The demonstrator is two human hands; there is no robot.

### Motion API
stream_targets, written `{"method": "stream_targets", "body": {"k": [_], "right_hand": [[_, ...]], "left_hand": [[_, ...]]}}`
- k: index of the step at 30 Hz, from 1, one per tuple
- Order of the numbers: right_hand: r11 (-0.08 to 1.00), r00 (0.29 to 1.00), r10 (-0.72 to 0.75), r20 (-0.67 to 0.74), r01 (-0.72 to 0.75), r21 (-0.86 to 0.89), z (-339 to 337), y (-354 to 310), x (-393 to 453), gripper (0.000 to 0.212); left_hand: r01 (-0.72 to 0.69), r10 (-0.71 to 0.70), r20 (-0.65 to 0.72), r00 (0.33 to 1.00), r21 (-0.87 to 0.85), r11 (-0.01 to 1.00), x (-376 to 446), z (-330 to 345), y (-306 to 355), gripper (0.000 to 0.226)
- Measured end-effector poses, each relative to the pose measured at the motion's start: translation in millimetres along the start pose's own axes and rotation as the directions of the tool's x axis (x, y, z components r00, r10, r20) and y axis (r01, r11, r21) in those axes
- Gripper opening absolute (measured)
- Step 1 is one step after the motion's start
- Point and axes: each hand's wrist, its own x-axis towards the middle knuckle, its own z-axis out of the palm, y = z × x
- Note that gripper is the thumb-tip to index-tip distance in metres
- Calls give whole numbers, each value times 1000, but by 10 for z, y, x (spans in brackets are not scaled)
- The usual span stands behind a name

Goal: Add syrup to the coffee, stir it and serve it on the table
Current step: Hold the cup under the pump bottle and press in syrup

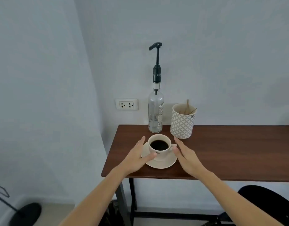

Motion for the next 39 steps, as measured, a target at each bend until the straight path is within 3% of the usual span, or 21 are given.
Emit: {"method": "stream_targets", "body": {"k": [5, 8, 11, 18, 26, 35, 39], "right_hand": [[984, 1000, -1, 0, 1, 179, 130, -27, 33, 53], [971, 1000, -6, -8, 7, 238, 126, 10, 76, 50], [974, 1000, -23, 0, 23, 225, 127, 70, 116, 48], [983, 998, -55, 6, 53, 178, 119, 172, 202, 45], [940, 996, -85, 27, 71, 333, 14, 87, 195, 44], [911, 967, -251, 45, 220, 348, -445, -478, 336, 42], [913, 941, -331, 63, 303, 275, -746, -856, 546, 36]], "left_hand": [[-44, 35, -102, 994, -84, 996, 56, 177, 53, 108], [-53, 37, -149, 988, -109, 993, 90, 245, 84, 96], [-72, 59, -175, 983, -71, 995, 135, 291, 94, 86], [-86, 57, -269, 962, -95, 992, 252, 377, 56, 113], [-144, 129, -355, 926, -14, 990, 193, 306, 277, 83], [-225, 210, -463, 861, 22, 974, 212, -112, 735, 81], [-238, 223, -495, 840, 34, 971, 290, -447, 1006, 84]]}}
